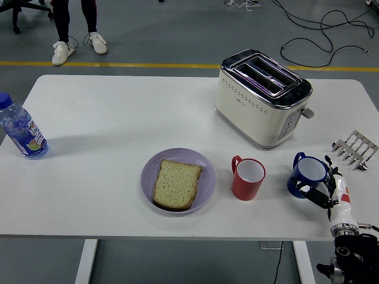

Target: Pick up the cup,pour liquid into bread,place the cup on the desk

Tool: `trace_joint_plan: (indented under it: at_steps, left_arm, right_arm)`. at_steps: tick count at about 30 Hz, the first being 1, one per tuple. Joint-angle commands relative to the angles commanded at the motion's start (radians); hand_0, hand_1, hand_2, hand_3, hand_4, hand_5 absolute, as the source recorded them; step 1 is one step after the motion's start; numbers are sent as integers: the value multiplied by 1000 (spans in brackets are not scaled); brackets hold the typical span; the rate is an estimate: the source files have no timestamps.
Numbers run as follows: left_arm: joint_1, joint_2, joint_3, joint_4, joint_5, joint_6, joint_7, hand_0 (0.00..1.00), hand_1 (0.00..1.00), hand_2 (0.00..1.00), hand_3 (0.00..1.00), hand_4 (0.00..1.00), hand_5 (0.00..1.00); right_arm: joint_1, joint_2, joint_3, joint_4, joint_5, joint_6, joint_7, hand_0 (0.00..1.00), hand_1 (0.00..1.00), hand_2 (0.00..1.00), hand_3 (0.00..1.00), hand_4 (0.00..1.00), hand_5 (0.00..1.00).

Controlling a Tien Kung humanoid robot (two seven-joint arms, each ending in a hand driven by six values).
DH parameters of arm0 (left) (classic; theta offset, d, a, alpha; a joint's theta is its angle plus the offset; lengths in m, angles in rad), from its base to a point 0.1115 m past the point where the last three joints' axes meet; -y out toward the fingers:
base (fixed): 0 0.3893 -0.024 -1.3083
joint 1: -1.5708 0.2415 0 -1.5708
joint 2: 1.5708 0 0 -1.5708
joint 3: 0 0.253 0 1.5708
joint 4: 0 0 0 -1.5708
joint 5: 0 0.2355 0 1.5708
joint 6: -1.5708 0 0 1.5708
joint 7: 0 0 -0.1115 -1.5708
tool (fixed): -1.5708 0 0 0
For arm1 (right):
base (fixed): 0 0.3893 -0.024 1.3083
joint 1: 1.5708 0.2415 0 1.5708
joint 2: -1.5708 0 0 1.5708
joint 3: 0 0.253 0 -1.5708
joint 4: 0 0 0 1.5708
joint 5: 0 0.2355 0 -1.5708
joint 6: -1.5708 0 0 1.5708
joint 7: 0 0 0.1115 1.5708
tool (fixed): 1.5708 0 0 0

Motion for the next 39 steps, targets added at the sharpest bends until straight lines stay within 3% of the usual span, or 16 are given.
trace_joint_plan:
  at_steps: [32, 33, 38, 39]
  left_arm:
    - [-2, -5, -20, 0, 18, 0, 5, 668, 708, 733, 646, 400, 934]
    - [-2, -5, -21, 0, 18, 0, 5, 668, 708, 733, 645, 398, 926]
    - [-2, -5, -16, 0, 14, 0, 5, 668, 708, 733, 645, 398, 926]
    - [-2, -5, -16, 0, 13, 0, 5, 669, 709, 732, 643, 400, 924]
  right_arm:
    - [76, 21, -67, -87, 117, -45, 46, 852, 793, 898, 927, 998, 118]
    - [77, 21, -68, -89, 121, -47, 47, 735, 682, 774, 840, 966, 101]
    - [80, 22, -74, -98, 167, -63, 73, 735, 682, 774, 840, 966, 101]
    - [80, 22, -75, -98, 170, -63, 74, 652, 611, 673, 742, 896, 85]
